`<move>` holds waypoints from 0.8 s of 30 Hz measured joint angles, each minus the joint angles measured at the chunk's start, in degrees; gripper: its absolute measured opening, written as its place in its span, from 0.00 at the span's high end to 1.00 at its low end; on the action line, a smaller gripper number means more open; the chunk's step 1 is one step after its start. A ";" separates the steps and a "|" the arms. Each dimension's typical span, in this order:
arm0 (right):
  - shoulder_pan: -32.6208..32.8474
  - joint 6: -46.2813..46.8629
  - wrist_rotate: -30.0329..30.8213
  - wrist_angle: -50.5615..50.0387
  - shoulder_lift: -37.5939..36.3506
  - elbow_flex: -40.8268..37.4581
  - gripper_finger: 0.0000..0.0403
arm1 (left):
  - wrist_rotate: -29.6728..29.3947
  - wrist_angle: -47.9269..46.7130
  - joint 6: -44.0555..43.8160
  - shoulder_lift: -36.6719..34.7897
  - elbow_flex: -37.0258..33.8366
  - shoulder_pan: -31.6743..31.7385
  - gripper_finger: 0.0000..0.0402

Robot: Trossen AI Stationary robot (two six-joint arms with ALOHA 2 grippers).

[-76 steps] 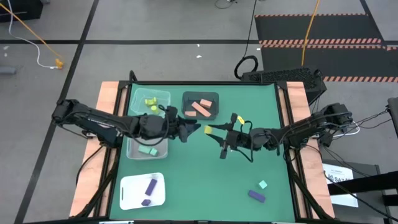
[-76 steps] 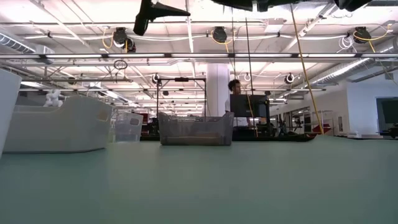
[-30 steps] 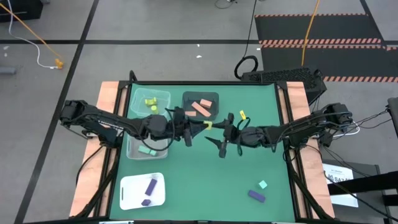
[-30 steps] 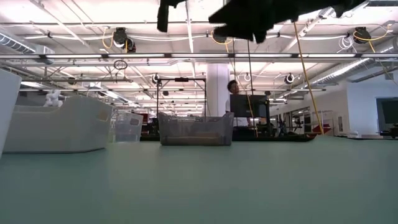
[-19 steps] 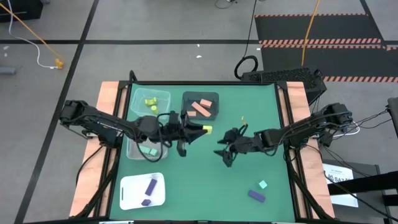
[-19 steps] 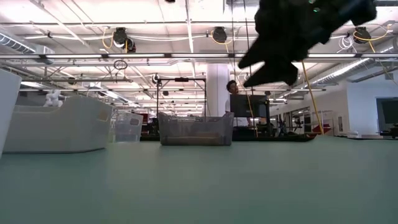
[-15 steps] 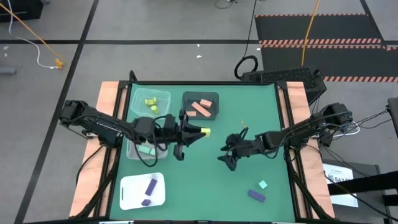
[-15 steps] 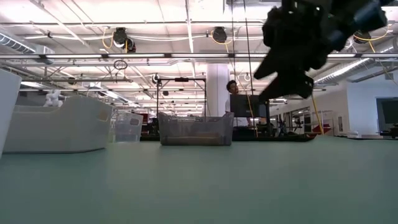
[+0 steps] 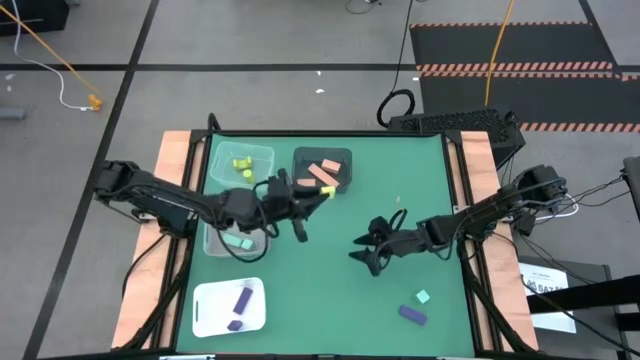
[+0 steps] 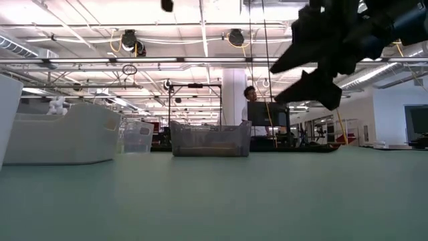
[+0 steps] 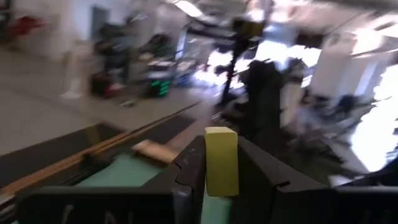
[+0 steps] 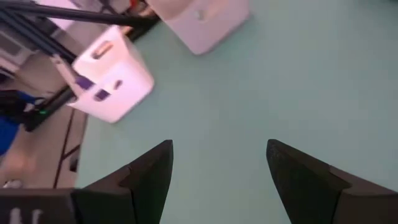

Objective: Sort & place blocks by color
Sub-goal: Put the green block into the transparent bin

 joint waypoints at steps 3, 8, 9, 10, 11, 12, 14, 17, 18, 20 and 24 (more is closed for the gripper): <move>0.01 -1.36 -0.03 2.28 -0.01 0.00 0.38 | -4.50 -11.46 -3.85 -2.39 0.02 0.82 0.83; -0.81 -4.44 -0.27 2.31 -1.50 0.02 0.38 | -6.83 -34.34 -14.70 -7.90 -0.01 4.79 0.85; -0.92 -5.67 -0.31 2.13 -2.11 0.02 0.38 | -7.15 -38.53 -16.49 -8.82 -0.02 5.94 0.85; -1.16 -6.87 -0.35 2.13 -2.74 0.02 0.38 | -7.43 -42.24 -18.04 -9.61 0.02 7.18 0.85; -1.42 -7.75 -0.30 2.14 -3.45 0.02 0.38 | -7.44 -46.87 -19.61 -10.60 0.04 8.46 0.85; -1.68 -8.45 -0.12 2.08 -4.24 0.02 0.38 | -7.48 -51.90 -21.43 -11.61 0.03 9.76 0.84; -2.37 -9.79 0.10 1.40 -6.04 0.02 0.38 | -7.77 -59.18 -24.95 -12.78 -0.02 12.64 0.83; -3.13 -12.59 0.11 -0.40 -8.95 0.06 0.38 | -7.80 -70.65 -29.54 -13.60 0.00 17.06 0.83; -3.31 -13.73 0.13 -1.71 -10.05 0.07 0.38 | -7.78 -73.58 -31.11 -13.57 0.00 18.61 0.84; -3.73 -15.61 0.13 -5.07 -12.24 0.08 0.38 | -7.44 -79.33 -34.29 -12.99 0.00 21.84 0.85; -4.71 -17.63 0.25 -15.33 -16.15 0.11 0.38 | -7.27 -83.01 -38.78 -11.07 -1.40 27.76 0.85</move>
